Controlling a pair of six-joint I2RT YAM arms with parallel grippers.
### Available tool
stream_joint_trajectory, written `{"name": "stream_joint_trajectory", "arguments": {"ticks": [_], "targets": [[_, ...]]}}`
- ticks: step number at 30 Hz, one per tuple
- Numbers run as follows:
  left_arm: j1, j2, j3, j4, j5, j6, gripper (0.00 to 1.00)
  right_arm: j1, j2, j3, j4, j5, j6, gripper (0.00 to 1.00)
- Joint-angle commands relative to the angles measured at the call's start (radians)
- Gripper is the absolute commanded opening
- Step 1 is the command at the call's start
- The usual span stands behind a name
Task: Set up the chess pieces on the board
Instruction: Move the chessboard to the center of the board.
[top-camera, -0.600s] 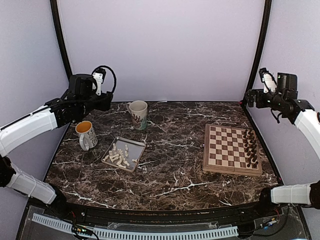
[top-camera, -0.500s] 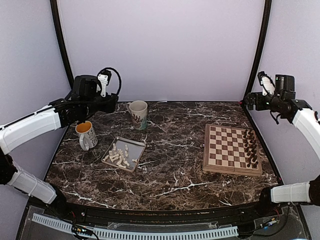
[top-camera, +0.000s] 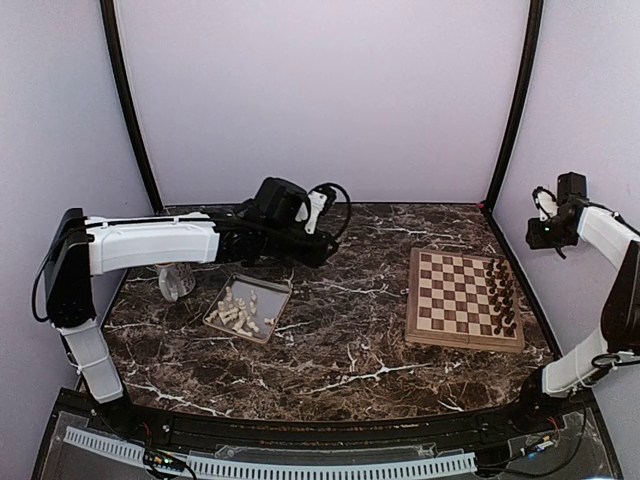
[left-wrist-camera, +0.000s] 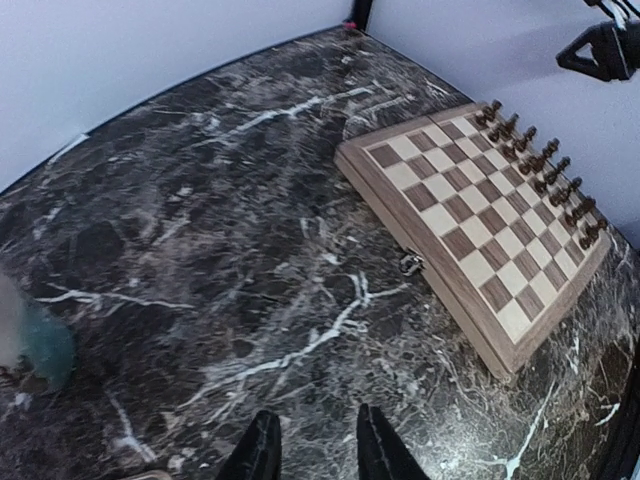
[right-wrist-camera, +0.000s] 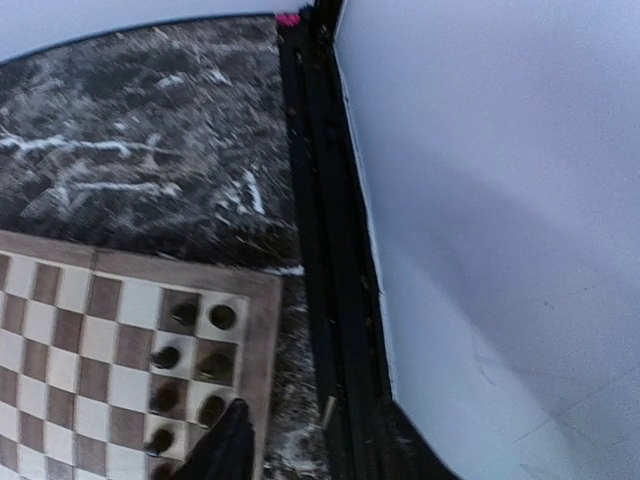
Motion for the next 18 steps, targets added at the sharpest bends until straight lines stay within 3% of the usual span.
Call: {"name": "stream_joint_trajectory", "arguments": {"ticks": [1, 4, 8, 18], "targets": [[-0.046, 0.109, 0.083, 0.028, 0.135, -0.092, 0.21, -0.064, 0.066, 0.025, -0.033, 0.083, -0.079, 0.28], [-0.064, 0.202, 0.139, 0.039, 0.181, -0.136, 0.06, -0.098, 0.119, 0.02, -0.045, 0.124, -0.114, 0.13], [-0.077, 0.301, 0.199, 0.045, 0.226, -0.179, 0.01, -0.115, 0.212, 0.012, -0.062, 0.16, -0.153, 0.02], [-0.082, 0.443, 0.26, 0.078, 0.247, -0.247, 0.0, -0.121, 0.395, 0.022, -0.077, 0.111, -0.2, 0.0]]}}
